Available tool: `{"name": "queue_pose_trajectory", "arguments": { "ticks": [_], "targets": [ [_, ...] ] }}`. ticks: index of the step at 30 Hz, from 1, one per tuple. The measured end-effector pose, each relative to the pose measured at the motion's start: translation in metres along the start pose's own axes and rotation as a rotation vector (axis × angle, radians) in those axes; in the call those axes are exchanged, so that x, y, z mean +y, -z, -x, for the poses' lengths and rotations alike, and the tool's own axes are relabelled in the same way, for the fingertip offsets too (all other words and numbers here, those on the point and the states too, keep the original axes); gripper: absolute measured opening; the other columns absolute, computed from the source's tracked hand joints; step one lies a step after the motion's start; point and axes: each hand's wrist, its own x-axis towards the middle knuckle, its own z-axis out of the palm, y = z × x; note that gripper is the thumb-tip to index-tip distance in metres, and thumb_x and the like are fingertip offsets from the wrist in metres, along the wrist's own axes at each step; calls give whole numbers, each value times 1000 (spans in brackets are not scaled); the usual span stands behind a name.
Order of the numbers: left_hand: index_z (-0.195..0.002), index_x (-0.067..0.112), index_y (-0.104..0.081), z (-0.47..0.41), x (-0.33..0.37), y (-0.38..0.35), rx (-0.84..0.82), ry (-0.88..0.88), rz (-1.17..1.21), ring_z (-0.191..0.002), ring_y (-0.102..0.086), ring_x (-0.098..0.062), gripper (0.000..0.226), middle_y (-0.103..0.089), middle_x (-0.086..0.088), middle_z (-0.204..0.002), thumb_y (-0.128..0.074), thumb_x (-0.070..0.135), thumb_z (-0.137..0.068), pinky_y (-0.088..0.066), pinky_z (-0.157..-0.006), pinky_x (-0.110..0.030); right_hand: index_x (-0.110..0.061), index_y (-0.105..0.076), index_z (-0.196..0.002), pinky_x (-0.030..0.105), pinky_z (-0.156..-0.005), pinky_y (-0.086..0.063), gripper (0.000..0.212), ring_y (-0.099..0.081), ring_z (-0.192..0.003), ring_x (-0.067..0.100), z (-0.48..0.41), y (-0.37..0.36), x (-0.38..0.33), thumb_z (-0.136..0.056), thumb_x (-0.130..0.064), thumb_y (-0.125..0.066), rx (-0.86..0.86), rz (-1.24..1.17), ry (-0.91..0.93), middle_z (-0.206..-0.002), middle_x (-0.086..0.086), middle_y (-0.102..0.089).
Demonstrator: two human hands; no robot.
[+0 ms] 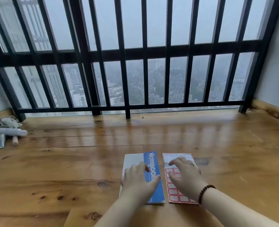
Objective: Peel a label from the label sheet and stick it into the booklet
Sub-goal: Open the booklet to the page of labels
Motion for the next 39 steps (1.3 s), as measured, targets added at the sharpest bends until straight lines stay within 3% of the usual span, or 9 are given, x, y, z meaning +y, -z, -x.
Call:
{"name": "queue_pose_trajectory", "arguments": {
  "ticks": [3, 7, 14, 18, 22, 25, 30, 35, 39],
  "targets": [
    [-115, 38, -36, 15, 8, -18, -66, -33, -175, -122, -27, -18, 62, -37, 10, -118, -44, 76, -67, -22, -102, -43, -36, -40, -127, 41, -102, -22, 42, -32, -129, 16, 5, -11, -3, -86, -41, -43, -50, 129, 38, -140, -12, -39],
    [-126, 39, -27, 22, 8, -29, -92, -30, -199, -134, -14, -23, 77, -25, 7, -134, -45, 78, -63, -14, -106, -61, -36, -34, -133, 43, -105, -19, 47, -29, -133, 17, 9, -19, 2, -88, -45, -35, -135, 205, 21, -146, -11, -34],
    [-123, 39, -27, 31, 7, -32, -99, -16, -183, -131, -17, -20, 62, -25, 7, -131, -48, 63, -70, 4, -110, -57, -36, -32, -135, 42, -108, -16, 43, -26, -136, 16, 14, -9, 26, -92, -40, -31, -113, 257, 17, -149, -11, -31],
    [-109, 38, -36, 34, 10, -22, 8, 5, 84, -119, -32, -12, 32, -33, 13, -113, -50, 45, -82, -18, -111, -46, -32, -35, -134, 38, -108, -16, 44, -27, -136, 17, 15, -13, 21, -91, -27, -35, -64, 184, 10, -147, -10, -35],
    [-105, 30, -43, 39, 8, 4, 185, -65, 346, -106, -49, -10, 19, -48, 13, -107, -53, 22, -90, -49, -85, -38, -33, -43, -128, 35, -106, -14, 39, -30, -133, 15, 17, -19, 17, -91, -22, -36, -16, 108, 28, -141, -10, -42],
    [-107, 31, -41, 41, -2, 31, 397, -105, 339, -96, -51, -5, 25, -50, 18, -104, -54, 17, -89, -52, -75, -45, -33, -45, -127, 34, -106, -13, 39, -31, -133, 14, 20, -21, 18, -91, -22, -36, 11, 104, 30, -141, -11, -43],
    [-109, 25, -52, 43, -30, 72, 663, -61, 62, -104, -39, -25, 45, -44, 0, -105, -65, -3, -77, -42, -86, -54, -34, -45, -125, 34, -105, -15, 37, -33, -131, 13, 20, -22, 18, -91, -23, -35, 21, 93, 31, -139, -12, -45],
    [-84, 34, -63, 39, -47, 79, 434, 7, -384, -131, -30, -30, 38, -54, 0, -119, -70, 0, -68, -15, -105, -55, -34, -46, -126, 35, -105, -16, 38, -34, -131, 14, 21, -22, 17, -91, -23, -35, 32, 112, 34, -138, -11, -46],
    [-73, 33, -64, 34, -51, 59, 279, -71, -402, -133, -38, -23, 43, -64, 11, -103, -63, -10, -65, -6, -111, -48, -33, -45, -127, 35, -105, -16, 38, -34, -131, 14, 22, -22, 16, -92, -24, -35, 35, 112, 37, -139, -11, -45]
  ]
}}
